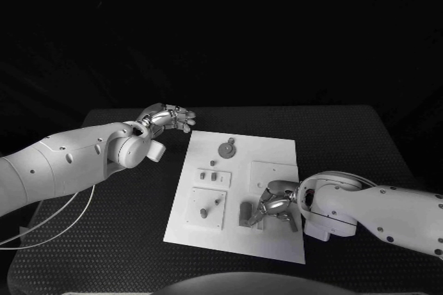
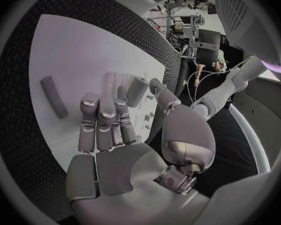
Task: Assemble the parts on the task board
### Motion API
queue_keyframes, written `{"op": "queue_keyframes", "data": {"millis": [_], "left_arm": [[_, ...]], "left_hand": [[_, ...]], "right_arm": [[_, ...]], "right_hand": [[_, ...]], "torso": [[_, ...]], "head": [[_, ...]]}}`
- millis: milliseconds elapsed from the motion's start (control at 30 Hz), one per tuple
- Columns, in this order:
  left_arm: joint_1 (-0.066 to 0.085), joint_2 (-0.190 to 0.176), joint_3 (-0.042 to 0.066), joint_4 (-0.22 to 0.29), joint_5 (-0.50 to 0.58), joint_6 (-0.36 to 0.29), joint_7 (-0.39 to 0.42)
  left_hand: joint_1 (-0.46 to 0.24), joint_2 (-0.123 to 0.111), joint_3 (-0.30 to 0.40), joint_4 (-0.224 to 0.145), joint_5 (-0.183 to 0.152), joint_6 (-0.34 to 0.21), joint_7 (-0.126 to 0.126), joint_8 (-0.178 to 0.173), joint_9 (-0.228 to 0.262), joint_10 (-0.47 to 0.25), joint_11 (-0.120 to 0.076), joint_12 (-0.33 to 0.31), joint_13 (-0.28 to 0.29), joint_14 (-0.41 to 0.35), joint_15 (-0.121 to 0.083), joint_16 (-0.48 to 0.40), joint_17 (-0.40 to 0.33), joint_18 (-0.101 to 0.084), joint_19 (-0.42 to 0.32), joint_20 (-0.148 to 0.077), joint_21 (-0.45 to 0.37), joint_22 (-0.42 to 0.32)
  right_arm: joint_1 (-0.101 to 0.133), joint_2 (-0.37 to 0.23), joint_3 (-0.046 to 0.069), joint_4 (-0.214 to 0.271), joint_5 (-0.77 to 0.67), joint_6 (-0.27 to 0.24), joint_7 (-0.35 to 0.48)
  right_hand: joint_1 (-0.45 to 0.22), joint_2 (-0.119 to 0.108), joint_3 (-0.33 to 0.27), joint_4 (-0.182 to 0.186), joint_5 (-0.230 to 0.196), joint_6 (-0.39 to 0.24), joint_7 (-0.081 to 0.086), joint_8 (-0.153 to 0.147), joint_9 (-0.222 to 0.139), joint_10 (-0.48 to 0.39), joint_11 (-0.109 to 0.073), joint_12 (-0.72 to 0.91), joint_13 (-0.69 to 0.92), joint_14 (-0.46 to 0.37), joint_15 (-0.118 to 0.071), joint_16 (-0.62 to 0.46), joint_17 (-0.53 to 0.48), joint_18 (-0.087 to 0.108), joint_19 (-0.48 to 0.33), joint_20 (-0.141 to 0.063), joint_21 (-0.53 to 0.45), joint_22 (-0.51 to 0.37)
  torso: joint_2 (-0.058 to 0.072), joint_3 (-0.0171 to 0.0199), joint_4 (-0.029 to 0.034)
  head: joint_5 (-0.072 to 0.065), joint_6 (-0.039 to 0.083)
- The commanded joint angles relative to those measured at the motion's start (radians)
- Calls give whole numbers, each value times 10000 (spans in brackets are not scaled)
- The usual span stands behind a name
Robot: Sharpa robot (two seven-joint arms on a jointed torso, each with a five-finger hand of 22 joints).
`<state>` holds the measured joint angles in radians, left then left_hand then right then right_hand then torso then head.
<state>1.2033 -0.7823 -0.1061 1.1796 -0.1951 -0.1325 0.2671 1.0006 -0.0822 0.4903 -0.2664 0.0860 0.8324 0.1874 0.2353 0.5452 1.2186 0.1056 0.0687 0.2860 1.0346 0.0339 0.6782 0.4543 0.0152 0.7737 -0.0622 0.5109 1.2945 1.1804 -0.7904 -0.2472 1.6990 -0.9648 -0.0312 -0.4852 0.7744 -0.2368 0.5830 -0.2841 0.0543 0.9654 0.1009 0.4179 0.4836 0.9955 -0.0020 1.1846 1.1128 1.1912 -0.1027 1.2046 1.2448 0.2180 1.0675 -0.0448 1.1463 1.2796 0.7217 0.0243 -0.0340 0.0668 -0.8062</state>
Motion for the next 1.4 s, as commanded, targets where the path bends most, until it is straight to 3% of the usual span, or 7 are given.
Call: {"op": "queue_keyframes", "data": {"millis": [33, 667, 867, 967, 1133, 1400], "left_arm": [[9, 20, 6, 20, 51, 113, 59], [9, 29, 5, 13, 51, 143, 26], [9, 14, 5, 11, 51, 139, 3], [9, 14, 5, 11, 51, 138, 3], [9, 16, 4, 12, 51, 147, -6], [9, 6, 4, 16, 51, 146, -14]], "left_hand": [[-108, 3, 18, 60, -26, -67, -3, 68, -17, -35, -2, 36, 3, 49, 38, -44, 14, 17, 29, 5, -66, 17], [-122, 8, 19, 75, -30, -67, -3, 72, -17, -36, -1, 36, 3, 49, 41, -54, 26, 16, 30, 8, -76, 26], [-155, 20, 16, 109, -33, -69, -2, 76, -18, -40, 2, 36, 3, 48, 44, -68, 38, 14, 33, 11, -86, 35], [-158, 21, 16, 112, -33, -69, -2, 76, -18, -40, 1, 35, 3, 48, 44, -69, 40, 14, 33, 11, -88, 37], [-159, 20, 18, 115, -33, -70, -2, 76, -18, -40, 1, 36, 3, 48, 44, -72, 43, 15, 33, 11, -90, 39], [-151, 19, 23, 113, -32, -71, -4, 78, -19, -41, 0, 36, 3, 49, 43, -75, 48, 17, 33, 9, -94, 43]], "right_arm": [[-13, 47, -3, 0, -811, 496, 163], [-219, 378, -3, -230, -1881, 191, -384], [-221, 346, -3, -249, -1904, 22, -479], [-221, 358, -3, -238, -1891, 71, -462], [-221, 353, -2, -230, -1859, 150, -471], [-221, 376, -2, -200, -1859, 218, -483]], "right_hand": [[97, 15, -127, 12, -54, 116, -16, 70, 25, 19, -65, 65, 12, 35, -79, 64, -13, 438, -44, -55, 48, -24], [-252, 661, -526, 210, -55, 473, -165, 170, 105, 377, -208, 25, -65, 542, -182, 376, 102, 438, 134, -110, 122, -129], [-594, 1334, -380, 543, -55, 614, -226, 177, 100, 549, -270, -19, -108, 779, -236, 466, 141, 438, 231, -140, 140, -184], [-600, 1393, -39, 618, -54, 661, -247, 154, 83, 614, -287, -64, -126, 842, -263, 461, 130, 438, 258, -167, 148, -208], [-627, 1177, 557, 662, -57, 724, -251, 113, 61, 700, -299, -125, -117, 926, -272, 470, 141, 438, 308, -181, 197, -241], [-324, 1153, 929, 351, 24, 785, -249, 87, 46, 765, -294, -154, -84, 1004, -259, 487, 168, 438, 345, -169, 254, -260]], "torso": [[1, -3, 7], [1, -11, 9], [0, -16, 12], [0, -14, 17], [-1, -15, 10], [1, -15, 10]], "head": [[-13, -12], [9, -58], [10, -64], [10, -61], [19, -67], [17, -83]]}}
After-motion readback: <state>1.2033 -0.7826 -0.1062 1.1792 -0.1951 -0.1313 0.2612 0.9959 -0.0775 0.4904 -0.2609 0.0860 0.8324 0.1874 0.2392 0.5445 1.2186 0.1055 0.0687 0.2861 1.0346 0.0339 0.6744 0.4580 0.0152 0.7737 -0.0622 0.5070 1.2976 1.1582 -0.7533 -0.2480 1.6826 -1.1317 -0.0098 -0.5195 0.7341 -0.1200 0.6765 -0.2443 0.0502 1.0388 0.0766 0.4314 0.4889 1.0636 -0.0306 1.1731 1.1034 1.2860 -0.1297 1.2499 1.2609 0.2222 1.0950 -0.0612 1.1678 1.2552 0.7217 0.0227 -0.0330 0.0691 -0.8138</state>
